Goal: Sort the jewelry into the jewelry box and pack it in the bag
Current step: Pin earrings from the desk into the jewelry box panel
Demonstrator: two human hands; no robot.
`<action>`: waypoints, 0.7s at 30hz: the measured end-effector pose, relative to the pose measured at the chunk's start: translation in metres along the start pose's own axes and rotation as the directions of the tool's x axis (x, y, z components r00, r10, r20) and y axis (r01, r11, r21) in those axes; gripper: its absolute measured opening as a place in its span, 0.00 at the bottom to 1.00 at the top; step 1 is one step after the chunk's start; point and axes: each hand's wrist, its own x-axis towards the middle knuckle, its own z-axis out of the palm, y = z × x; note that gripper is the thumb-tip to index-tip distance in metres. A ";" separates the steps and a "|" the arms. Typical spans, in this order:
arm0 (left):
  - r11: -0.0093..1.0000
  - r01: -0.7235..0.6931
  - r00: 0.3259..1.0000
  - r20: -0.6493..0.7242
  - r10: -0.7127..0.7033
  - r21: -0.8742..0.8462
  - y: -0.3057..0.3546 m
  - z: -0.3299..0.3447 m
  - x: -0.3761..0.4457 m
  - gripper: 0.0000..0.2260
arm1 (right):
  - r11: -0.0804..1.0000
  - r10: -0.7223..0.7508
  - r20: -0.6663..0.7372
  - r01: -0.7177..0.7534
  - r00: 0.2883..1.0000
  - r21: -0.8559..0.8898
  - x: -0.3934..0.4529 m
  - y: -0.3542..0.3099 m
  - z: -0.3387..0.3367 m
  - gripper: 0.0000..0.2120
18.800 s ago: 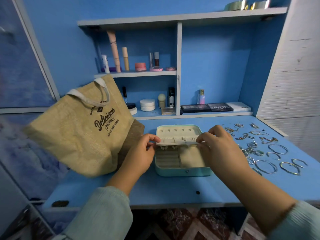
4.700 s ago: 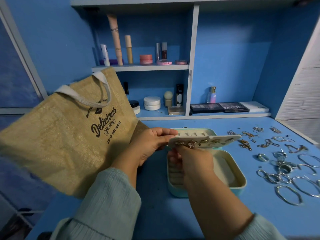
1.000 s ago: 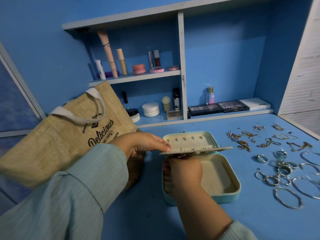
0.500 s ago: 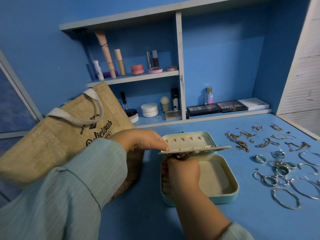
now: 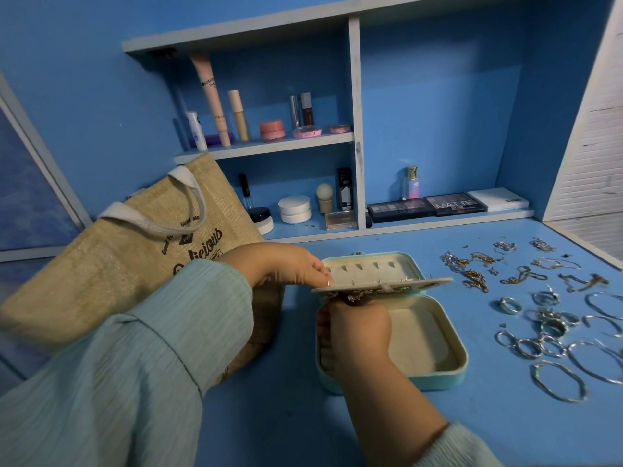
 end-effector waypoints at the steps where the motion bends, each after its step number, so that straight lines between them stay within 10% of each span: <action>1: 1.000 0.006 1.000 -0.002 -0.006 0.012 0.001 -0.001 0.000 0.11 | 1.000 0.008 -0.001 -0.008 1.000 0.004 0.000 0.000 0.000 0.10; 11: 0.988 0.014 1.000 0.022 -0.018 0.157 0.008 -0.001 -0.005 0.16 | 0.951 0.196 0.051 -0.203 0.979 0.233 -0.007 -0.012 0.002 0.10; 21: 0.997 0.015 0.994 -0.107 -0.007 0.074 0.001 0.000 -0.017 0.15 | 0.992 0.104 -0.017 -0.103 0.994 0.066 -0.008 -0.008 0.001 0.08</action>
